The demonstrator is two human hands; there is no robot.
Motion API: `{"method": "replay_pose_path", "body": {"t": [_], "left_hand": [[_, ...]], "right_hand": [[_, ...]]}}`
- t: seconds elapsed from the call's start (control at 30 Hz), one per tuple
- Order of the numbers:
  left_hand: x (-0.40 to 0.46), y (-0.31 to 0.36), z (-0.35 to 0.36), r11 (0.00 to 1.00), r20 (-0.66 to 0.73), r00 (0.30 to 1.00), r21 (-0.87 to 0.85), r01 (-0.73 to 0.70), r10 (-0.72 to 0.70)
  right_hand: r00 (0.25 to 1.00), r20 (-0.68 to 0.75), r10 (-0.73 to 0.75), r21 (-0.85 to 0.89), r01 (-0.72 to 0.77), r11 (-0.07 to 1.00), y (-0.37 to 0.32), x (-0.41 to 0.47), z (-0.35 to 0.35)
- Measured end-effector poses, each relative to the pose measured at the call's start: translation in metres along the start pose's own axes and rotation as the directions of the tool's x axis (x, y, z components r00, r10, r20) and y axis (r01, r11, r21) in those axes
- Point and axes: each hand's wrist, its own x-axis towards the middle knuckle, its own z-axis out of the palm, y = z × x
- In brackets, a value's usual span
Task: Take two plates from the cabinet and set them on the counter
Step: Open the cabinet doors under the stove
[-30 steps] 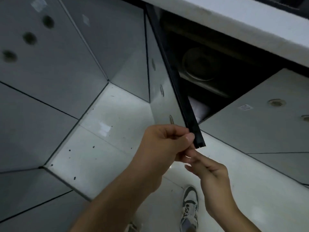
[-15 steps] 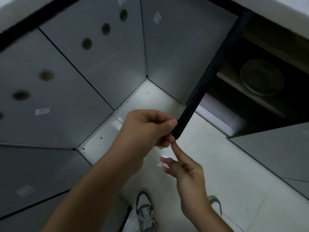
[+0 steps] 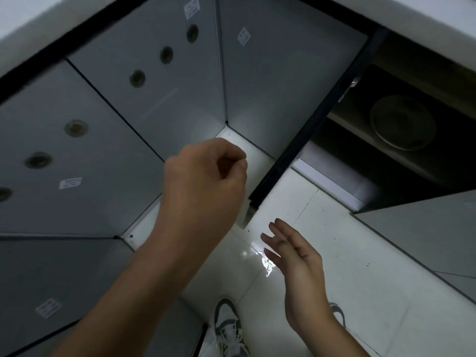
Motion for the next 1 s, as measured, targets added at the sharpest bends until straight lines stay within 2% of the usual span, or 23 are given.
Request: {"method": "replay_pose_path", "body": {"t": [0.03, 0.1, 0.17, 0.27, 0.43, 0.53, 0.67, 0.8, 1.0], "left_hand": [[-0.004, 0.012, 0.002, 0.997, -0.045, 0.996, 0.012, -0.078, 0.079], [-0.011, 0.040, 0.013, 0.980, -0.050, 0.979, -0.007, -0.198, 0.198], [-0.018, 0.069, 0.035, 0.957, -0.005, 0.959, -0.061, -0.284, 0.284], [-0.029, 0.105, 0.083, 0.940, 0.089, 0.938, -0.109, -0.324, 0.334], [-0.039, 0.137, 0.200, 0.888, 0.273, 0.851, -0.033, -0.459, 0.450], [-0.045, 0.143, 0.275, 0.929, 0.415, 0.837, -0.068, -0.363, 0.357], [-0.046, 0.156, 0.357, 0.968, 0.515, 0.819, -0.121, -0.222, 0.252], [-0.033, 0.176, 0.409, 0.970, 0.516, 0.822, -0.144, -0.195, 0.242], [-0.012, 0.195, 0.441, 0.947, 0.489, 0.816, -0.237, -0.215, 0.308]], "right_hand": [[1.000, -0.029, 0.003, 0.021, -0.002, 1.000, -0.005, 0.002, -0.014], [0.997, -0.077, 0.003, 0.064, 0.002, 0.998, -0.015, 0.007, -0.045], [0.992, -0.126, 0.009, 0.121, 0.006, 0.993, -0.028, 0.012, -0.082], [0.982, -0.188, 0.022, 0.220, 0.020, 0.975, -0.047, 0.021, -0.147], [0.951, -0.302, 0.071, 0.409, 0.062, 0.910, -0.074, 0.038, -0.267], [0.936, -0.326, 0.132, 0.519, 0.061, 0.853, -0.088, 0.044, -0.334], [0.955, -0.254, 0.154, 0.689, 0.067, 0.722, -0.117, 0.050, -0.396], [0.985, -0.166, 0.054, 0.802, 0.102, 0.588, -0.149, 0.062, -0.419], [0.993, -0.099, -0.058, 0.875, 0.114, 0.471, -0.183, 0.091, -0.402]]}}
